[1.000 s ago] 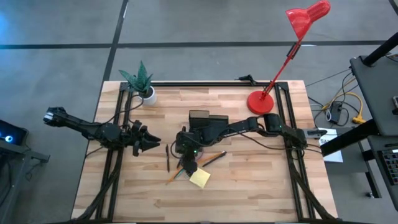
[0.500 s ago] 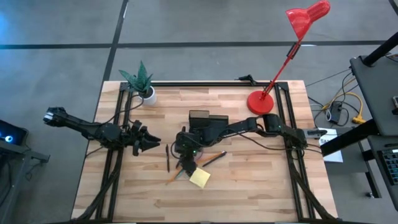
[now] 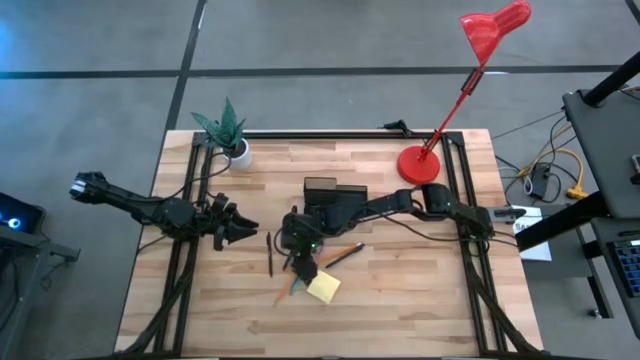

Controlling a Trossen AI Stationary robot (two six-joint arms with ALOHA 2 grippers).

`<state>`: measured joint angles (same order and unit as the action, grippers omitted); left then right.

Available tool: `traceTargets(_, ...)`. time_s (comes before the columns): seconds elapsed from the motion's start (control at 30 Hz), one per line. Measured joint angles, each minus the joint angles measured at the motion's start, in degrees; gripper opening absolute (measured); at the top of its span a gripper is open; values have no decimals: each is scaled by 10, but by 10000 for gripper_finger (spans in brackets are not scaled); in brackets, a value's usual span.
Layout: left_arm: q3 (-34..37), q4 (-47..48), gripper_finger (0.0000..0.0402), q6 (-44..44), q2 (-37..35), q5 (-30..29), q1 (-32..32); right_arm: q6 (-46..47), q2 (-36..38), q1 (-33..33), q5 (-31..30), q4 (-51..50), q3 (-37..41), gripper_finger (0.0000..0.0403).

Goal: Pick and place office supplies into organizer
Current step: Put the top black binder clip into the black desk organizer

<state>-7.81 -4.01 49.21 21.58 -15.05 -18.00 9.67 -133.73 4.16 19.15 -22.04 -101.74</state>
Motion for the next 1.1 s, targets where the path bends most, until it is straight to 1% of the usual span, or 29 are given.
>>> traceTargets(0.23,0,0,167,1,0,0,0,-12,3,0,2,-16,-7,166)
traceTargets(0.37,0,0,167,2,-1,0,0,-50,7,2,3,-24,-33,166)
traceTargets(0.5,0,-1,167,2,0,0,0,-82,7,9,4,-27,-38,167)
traceTargets(0.8,0,-2,167,2,0,0,0,-84,-10,13,-4,-29,-30,167)
traceTargets(1.1,0,-3,167,1,0,0,0,-82,-19,15,-11,-27,-38,167)
